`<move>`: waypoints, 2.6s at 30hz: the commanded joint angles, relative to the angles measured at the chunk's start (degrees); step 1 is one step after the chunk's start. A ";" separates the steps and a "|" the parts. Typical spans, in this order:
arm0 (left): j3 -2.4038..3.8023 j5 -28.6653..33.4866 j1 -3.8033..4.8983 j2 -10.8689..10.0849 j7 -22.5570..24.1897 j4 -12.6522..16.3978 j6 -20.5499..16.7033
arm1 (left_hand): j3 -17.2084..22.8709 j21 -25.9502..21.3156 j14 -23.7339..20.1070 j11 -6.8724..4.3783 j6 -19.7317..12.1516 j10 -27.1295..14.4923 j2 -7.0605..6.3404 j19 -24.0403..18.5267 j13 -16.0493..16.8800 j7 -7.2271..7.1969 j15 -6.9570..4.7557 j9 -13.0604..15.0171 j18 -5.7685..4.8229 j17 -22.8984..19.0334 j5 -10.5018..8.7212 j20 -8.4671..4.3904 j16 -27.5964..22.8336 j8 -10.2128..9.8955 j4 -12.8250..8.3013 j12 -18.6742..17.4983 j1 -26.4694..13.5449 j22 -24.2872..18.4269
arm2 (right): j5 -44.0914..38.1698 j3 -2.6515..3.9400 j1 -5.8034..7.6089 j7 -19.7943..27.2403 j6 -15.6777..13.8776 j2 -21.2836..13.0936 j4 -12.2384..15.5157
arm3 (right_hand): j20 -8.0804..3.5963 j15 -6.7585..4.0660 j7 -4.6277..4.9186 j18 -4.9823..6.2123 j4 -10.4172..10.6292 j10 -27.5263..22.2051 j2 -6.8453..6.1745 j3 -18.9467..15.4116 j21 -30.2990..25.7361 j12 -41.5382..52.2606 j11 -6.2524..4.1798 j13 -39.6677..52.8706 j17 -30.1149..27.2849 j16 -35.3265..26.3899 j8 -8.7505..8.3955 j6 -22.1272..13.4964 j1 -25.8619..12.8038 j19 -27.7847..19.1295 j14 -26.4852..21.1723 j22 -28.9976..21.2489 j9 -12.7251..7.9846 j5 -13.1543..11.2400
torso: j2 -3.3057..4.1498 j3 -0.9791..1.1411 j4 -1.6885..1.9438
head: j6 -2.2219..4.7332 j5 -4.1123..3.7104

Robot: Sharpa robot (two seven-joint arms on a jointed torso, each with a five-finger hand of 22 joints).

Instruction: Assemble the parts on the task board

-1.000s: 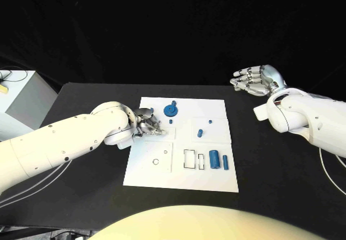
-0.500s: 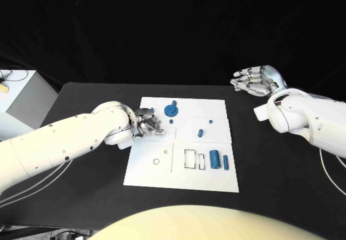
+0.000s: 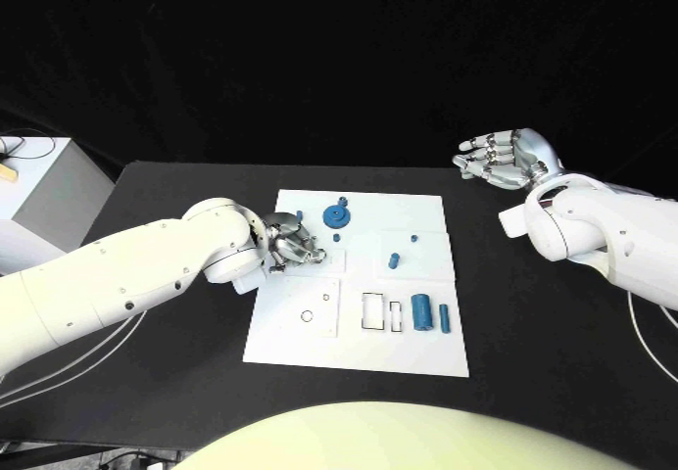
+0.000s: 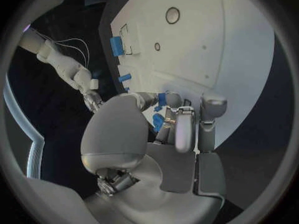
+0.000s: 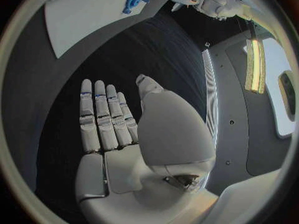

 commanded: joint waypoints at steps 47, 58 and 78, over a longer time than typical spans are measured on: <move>-5.29 3.70 13.53 11.29 -1.73 -19.79 39.78 | 20.90 2.65 3.49 -0.32 4.13 5.50 7.33 -0.08 5.81 -0.62 0.04 -3.81 0.74 9.35 1.29 0.04 2.95 2.02 -24.88 4.56 -19.36 3.24 | -0.24 -0.14 -1.03 -0.12 1.18 1.23 -0.95 | 0.29 0.04 1.26 0.83 -0.34 0.83 -0.56 1.97 0.17 -0.85 -0.04 -0.07 -1.19 -0.34 -0.70 0.65 -0.02 0.07 0.61 -0.07 -0.22 5.02 | -0.05 0.09 0.06 | 0.00 0.41; -6.94 -1.38 14.84 14.40 -1.85 -20.77 40.25 | 22.12 5.47 5.08 -1.34 6.87 9.55 7.10 2.70 9.20 -1.67 -0.89 -2.97 -0.07 12.55 7.54 -0.85 4.43 1.49 -27.53 5.86 -22.86 7.50 | -0.22 -0.15 -1.15 0.04 0.99 1.73 -1.13 | 0.29 0.04 1.26 0.83 -0.35 0.84 -0.61 2.08 0.17 -0.88 -0.04 -0.07 -1.25 -0.34 -0.72 0.66 -0.04 0.07 0.62 -0.07 -0.23 5.30 | -0.02 0.04 0.06 | 0.00 0.68; -8.64 -4.07 15.52 16.94 -1.92 -21.94 38.87 | 21.84 7.01 5.81 -1.94 8.36 11.80 7.08 4.46 11.21 -2.28 -1.43 -2.30 -0.62 14.37 11.13 -1.38 5.20 0.99 -28.47 6.53 -24.17 10.14 | 0.03 -0.15 -1.19 1.12 -0.22 2.25 -1.29 | 0.33 0.13 1.36 0.79 -0.33 0.61 -0.80 2.30 0.11 -1.10 0.06 -0.11 -1.45 -0.45 -0.88 0.51 -0.18 -0.06 0.41 -0.09 -0.29 5.65 | 0.07 0.02 0.08 | 0.00 0.99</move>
